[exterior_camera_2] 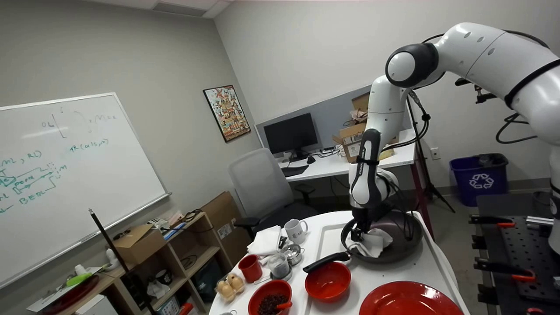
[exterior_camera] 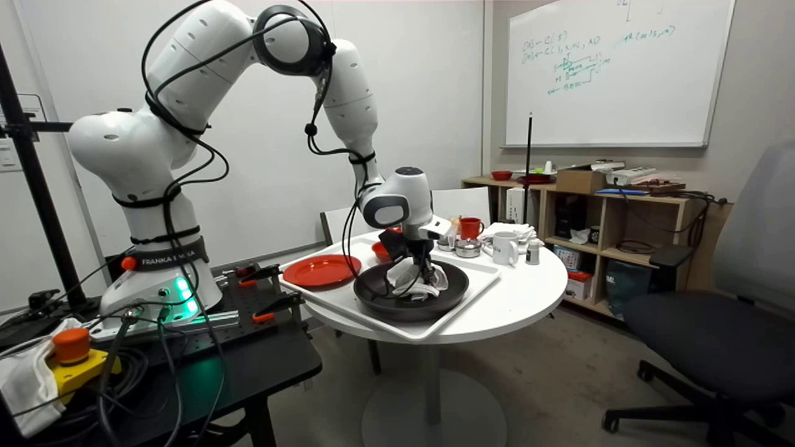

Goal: Use the white towel to wipe the pan

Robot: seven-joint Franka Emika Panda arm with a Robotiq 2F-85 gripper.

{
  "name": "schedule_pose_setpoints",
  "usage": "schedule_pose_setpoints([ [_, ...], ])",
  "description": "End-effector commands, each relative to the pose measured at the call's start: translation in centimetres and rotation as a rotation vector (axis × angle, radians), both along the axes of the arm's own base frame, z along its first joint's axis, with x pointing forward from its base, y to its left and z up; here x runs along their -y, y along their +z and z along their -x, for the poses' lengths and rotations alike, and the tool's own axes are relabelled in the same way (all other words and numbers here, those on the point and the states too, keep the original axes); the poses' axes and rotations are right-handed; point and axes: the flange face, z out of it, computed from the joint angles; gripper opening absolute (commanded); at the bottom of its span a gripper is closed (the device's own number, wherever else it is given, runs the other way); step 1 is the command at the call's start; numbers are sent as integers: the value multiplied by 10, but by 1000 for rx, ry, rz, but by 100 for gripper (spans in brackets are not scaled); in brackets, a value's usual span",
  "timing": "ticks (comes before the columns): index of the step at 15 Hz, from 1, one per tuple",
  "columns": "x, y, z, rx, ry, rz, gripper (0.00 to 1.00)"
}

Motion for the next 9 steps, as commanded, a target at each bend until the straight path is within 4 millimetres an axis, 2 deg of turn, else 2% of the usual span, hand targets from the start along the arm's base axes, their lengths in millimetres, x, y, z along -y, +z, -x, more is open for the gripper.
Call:
schedule_pose_setpoints([
  [1,-7,4,33,-89,110,-28,3],
  [5,-5,7,45,-146,138,-23,3],
  [9,20,14,32,-81,1,64,3],
])
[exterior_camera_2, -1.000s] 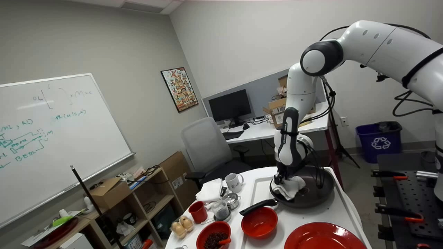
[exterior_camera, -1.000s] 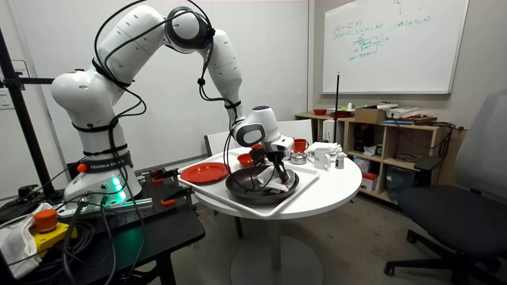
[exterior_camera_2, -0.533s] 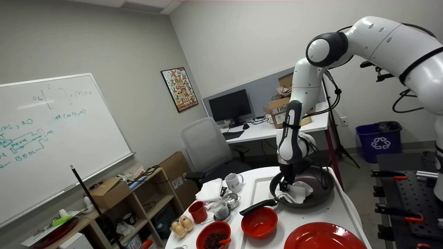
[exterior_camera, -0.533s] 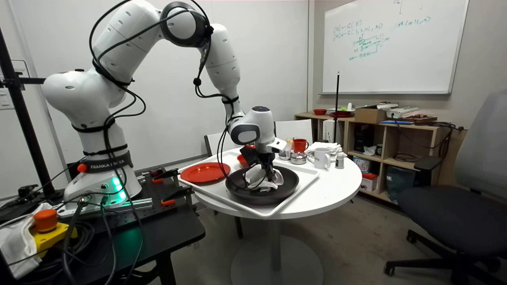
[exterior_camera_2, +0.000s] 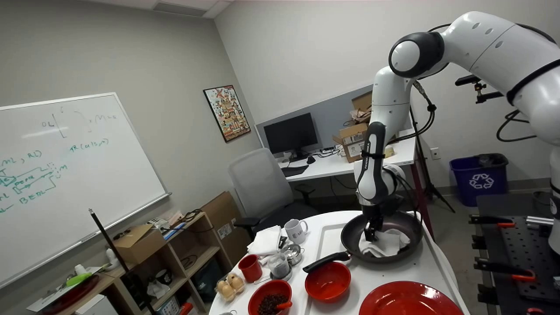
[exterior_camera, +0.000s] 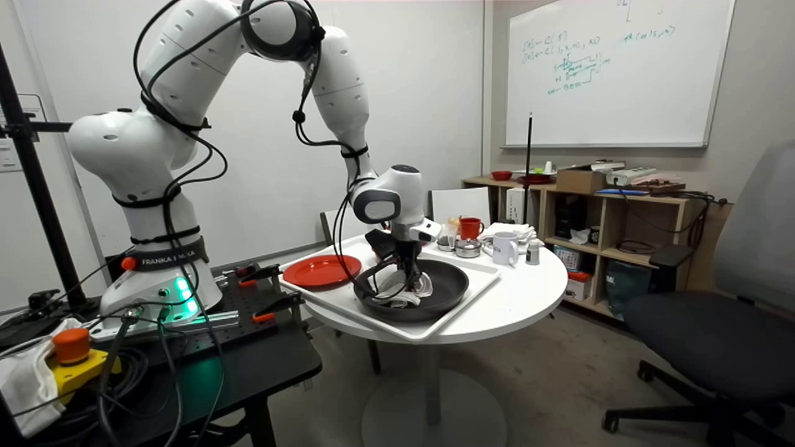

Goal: Use the white towel to wipe the pan

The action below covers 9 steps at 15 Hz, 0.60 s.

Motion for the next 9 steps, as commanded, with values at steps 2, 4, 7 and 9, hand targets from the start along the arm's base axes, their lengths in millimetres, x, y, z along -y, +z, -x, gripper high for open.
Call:
schedule_pose_setpoints([
  [2,28,17,-12,113,-152,94,3],
  [4,38,24,-17,206,-218,131,3],
  [7,46,32,-21,298,-276,178,3],
  [9,47,33,-23,328,-290,195,3],
])
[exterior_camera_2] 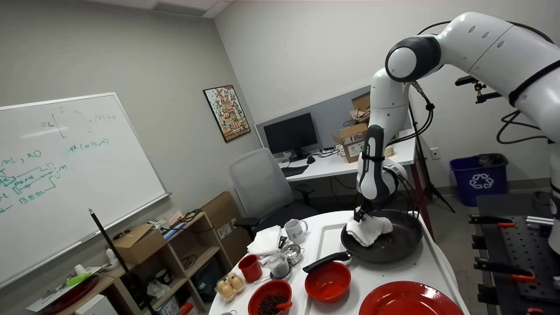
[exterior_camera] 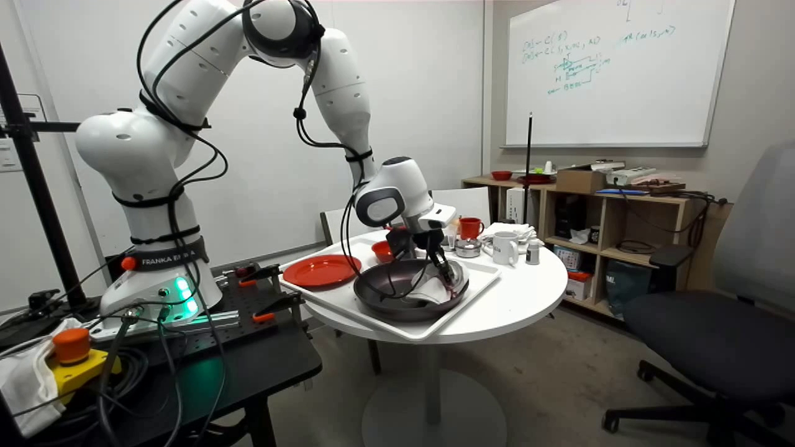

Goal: Use the white towel to wipe the pan

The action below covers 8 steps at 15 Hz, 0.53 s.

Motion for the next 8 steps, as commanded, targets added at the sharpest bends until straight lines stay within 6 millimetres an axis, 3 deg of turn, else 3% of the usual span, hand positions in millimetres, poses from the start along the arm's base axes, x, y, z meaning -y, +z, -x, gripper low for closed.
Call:
schedule_pose_setpoints([
  [1,-4,0,-5,62,-42,33,3],
  [8,-35,-17,-1,28,52,-1,3],
])
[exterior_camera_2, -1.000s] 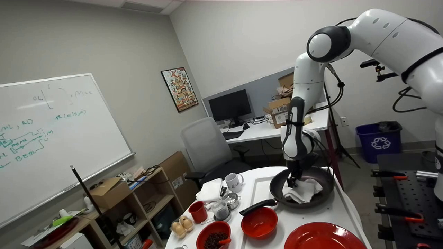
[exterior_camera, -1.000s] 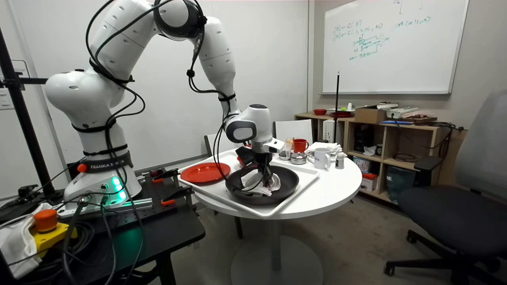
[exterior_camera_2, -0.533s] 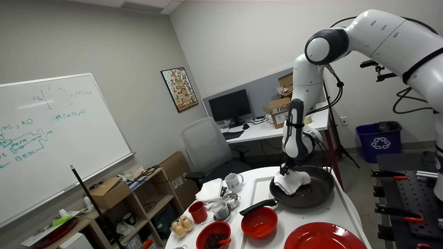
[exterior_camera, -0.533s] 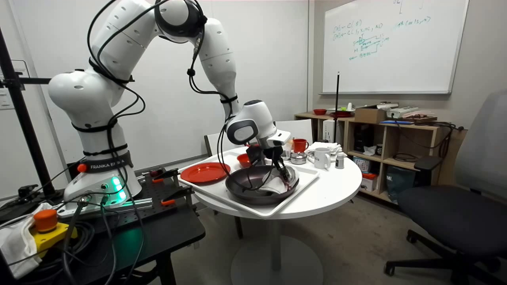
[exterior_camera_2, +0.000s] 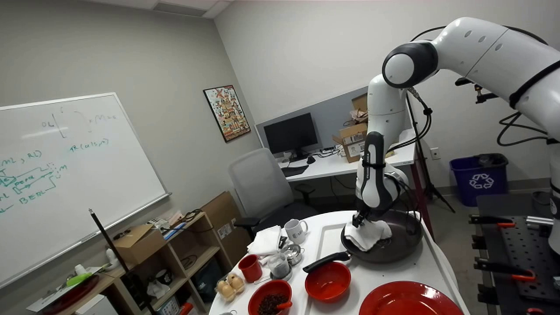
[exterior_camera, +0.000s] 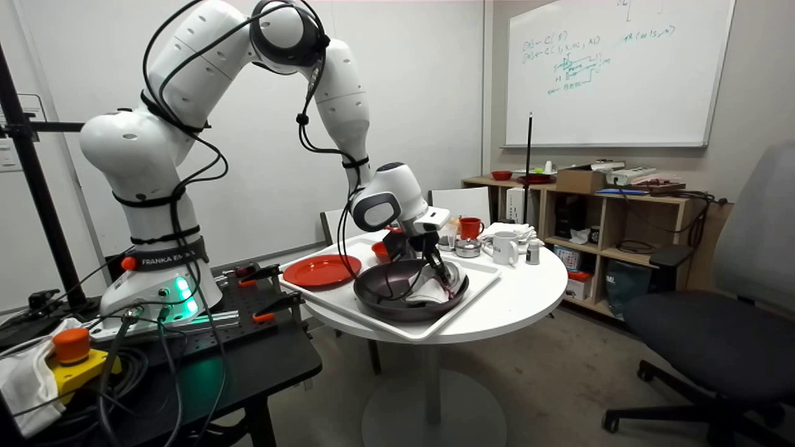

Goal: Use the white towel to wipe the pan

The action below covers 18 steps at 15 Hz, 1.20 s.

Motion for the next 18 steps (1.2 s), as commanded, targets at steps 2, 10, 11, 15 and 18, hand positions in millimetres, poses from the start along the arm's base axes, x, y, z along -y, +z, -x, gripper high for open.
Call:
schedule_pose_setpoints([
  [2,-22,-4,0,-10,86,-44,3],
  [10,-42,34,-19,1,205,-363,3],
  [11,-39,37,-18,-7,215,-393,3],
  [15,-10,50,-6,28,149,-371,3],
  [18,14,56,8,69,49,-316,3],
])
